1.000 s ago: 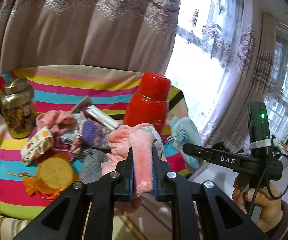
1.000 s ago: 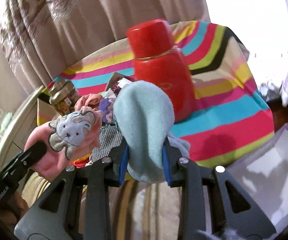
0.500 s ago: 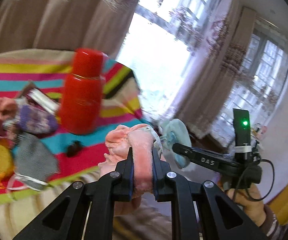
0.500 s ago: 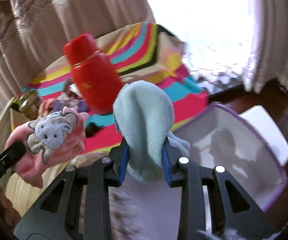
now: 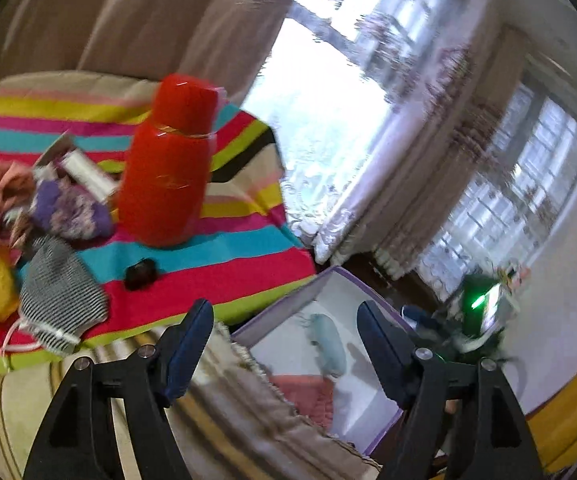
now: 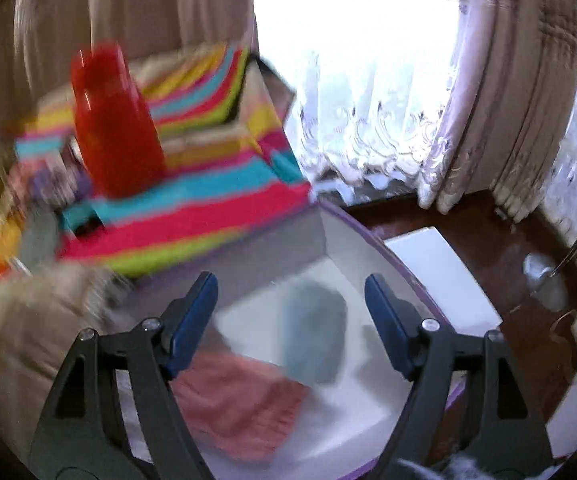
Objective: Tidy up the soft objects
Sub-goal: 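Carry both items into the white box and open both tools, then move both open tools back toward the pile of soft items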
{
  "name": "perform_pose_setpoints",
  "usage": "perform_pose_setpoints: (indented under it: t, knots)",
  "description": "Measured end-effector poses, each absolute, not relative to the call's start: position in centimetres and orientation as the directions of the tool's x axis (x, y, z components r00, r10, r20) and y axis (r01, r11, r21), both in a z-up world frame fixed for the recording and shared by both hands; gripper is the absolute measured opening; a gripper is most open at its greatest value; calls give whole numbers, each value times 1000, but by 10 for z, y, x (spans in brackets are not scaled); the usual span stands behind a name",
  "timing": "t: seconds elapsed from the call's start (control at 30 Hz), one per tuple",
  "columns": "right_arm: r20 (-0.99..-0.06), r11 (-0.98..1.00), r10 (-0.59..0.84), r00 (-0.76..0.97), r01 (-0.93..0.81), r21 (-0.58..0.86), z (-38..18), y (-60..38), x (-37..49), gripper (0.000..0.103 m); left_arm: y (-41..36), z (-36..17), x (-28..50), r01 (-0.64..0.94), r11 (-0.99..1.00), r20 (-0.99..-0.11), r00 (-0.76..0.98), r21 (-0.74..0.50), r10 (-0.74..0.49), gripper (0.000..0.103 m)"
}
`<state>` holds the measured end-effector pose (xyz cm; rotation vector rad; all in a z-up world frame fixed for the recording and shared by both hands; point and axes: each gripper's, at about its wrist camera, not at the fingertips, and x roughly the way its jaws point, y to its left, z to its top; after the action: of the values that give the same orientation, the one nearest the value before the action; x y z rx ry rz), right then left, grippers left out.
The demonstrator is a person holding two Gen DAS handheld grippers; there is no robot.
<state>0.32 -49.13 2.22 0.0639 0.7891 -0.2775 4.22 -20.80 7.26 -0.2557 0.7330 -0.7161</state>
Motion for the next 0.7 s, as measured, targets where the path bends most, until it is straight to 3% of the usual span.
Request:
perform_pose_setpoints:
  t: [0.17, 0.27, 0.5, 0.63, 0.7]
  knots:
    - [-783, 907, -330, 527, 406, -108, -30, -545, 14, 78, -197, 68, 48, 472, 752, -533, 530, -460, -659, 75]
    - [-817, 900, -316, 482, 424, -98, -47, -572, 16, 77, -200, 66, 50, 474, 757, -549, 523, -450, -653, 75]
    - [-793, 926, -336, 508, 331, -181, -23, -553, 4, 77, -200, 63, 51, 478, 757, -560, 511, -446, -652, 75]
    - [-707, 857, -514, 487, 338, -390, -13, -553, 5, 77, -202, 58, 54, 472, 754, -573, 492, -458, -656, 75]
    - [-763, 878, -473, 441, 310, -365, -27, -571, 17, 77, -202, 58, 55, 471, 753, -576, 487, -459, -657, 75]
